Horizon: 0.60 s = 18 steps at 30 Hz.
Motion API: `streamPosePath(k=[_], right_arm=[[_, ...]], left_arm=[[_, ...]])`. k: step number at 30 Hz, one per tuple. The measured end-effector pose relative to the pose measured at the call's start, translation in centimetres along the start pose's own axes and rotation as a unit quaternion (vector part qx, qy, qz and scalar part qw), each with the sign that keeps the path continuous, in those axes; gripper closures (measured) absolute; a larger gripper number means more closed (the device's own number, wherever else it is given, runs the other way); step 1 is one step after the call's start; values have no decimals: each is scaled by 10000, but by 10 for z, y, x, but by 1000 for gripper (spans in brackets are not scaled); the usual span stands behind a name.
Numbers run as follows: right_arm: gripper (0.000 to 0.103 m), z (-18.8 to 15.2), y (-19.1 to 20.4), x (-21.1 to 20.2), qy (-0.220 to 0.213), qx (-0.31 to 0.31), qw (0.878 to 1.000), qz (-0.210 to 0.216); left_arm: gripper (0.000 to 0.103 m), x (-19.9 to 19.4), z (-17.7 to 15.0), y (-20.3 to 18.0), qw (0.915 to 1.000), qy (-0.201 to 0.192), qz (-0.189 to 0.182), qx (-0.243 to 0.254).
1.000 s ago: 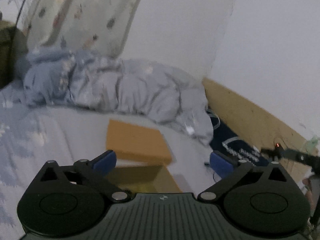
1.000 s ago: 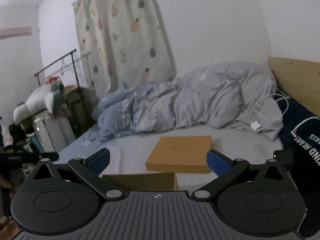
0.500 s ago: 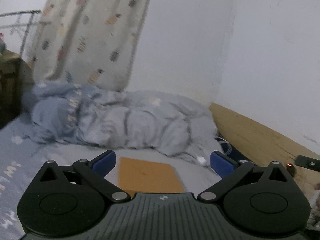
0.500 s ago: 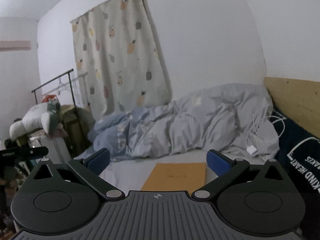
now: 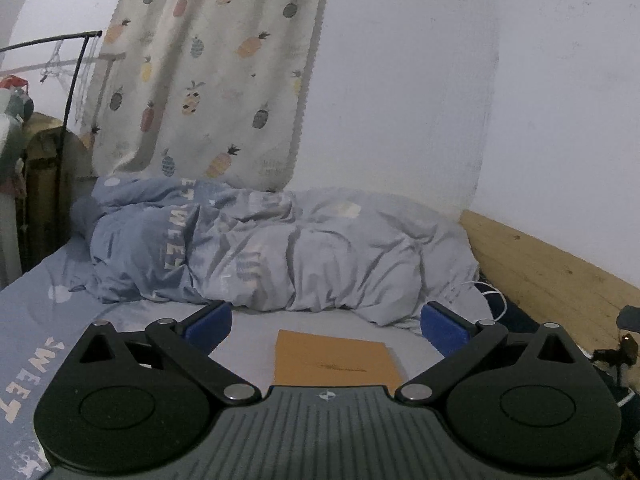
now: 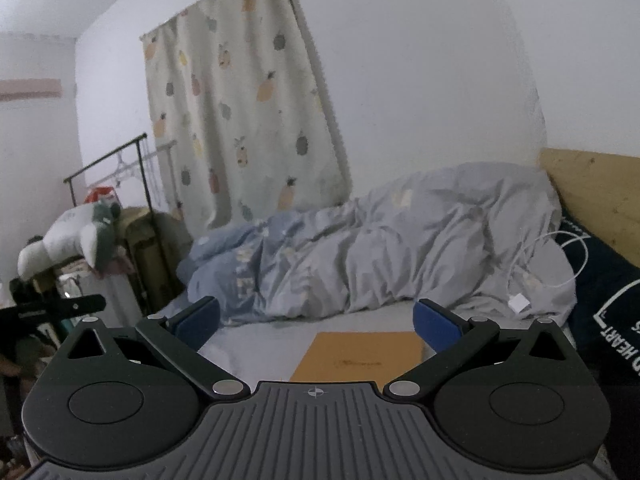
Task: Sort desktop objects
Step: 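Move both tools toward the tan Miaoweitu lid on the bed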
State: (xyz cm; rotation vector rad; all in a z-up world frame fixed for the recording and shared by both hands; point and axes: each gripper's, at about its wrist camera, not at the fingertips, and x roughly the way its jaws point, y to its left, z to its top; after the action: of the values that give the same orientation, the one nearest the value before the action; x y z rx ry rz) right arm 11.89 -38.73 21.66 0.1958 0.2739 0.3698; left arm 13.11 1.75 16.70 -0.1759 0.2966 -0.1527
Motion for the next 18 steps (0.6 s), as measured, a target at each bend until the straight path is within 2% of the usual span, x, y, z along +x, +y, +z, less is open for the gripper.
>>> streamPosePath(k=[8, 13, 18], right_arm=[[0, 2, -9, 48, 35, 196, 9997, 117], [0, 4, -20, 78, 22, 400, 9990, 216], [0, 7, -30, 118, 143, 492, 9986, 134]], left_arm=[[0, 34, 1, 20, 9989, -85, 90, -456], [0, 62, 12, 25, 9988, -110, 234, -408], [0, 92, 21, 26, 9990, -123, 358, -255]])
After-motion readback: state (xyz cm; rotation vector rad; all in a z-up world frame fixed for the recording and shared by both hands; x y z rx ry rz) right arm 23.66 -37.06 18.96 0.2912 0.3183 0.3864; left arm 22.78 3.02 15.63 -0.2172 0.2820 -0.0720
